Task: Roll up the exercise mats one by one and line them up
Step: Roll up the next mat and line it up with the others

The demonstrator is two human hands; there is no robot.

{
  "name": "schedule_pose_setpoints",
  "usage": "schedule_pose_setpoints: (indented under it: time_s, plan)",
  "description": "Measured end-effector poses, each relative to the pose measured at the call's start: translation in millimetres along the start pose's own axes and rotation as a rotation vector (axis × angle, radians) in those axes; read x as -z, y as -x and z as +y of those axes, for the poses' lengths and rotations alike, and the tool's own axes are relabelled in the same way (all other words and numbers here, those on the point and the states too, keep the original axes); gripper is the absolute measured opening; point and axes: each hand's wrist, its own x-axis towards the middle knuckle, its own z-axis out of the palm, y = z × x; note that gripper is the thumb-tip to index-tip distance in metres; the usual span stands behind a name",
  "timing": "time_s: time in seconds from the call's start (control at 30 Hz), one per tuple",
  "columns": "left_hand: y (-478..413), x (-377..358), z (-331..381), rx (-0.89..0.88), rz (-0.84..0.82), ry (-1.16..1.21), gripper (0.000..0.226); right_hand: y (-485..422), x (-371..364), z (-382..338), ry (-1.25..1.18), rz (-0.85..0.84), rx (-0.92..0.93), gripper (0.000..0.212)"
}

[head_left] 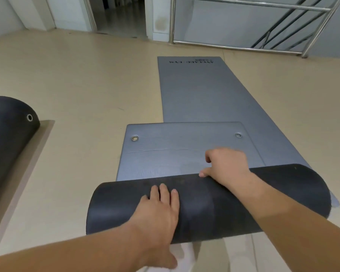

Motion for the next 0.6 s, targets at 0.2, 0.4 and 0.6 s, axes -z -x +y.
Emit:
schedule_pose_setpoints:
  time_s: [0.2, 0.4, 0.6]
  plan:
    - [-38, -15, -19, 0.069, 0.161, -0.042, 0.146, 45, 8, -13, -0.113, -0.048, 0.105, 0.065]
    - [-63, 9, -61, 0.022, 0.229, 0.129, 0.138, 54, -12, -8, 0.066, -0.166, 0.118, 0.131]
    - [-50, 7, -54, 0.078, 0.382, -0.04, 0.071, 11, -3, 2, 0.041, -0.189, 0.132, 0.135]
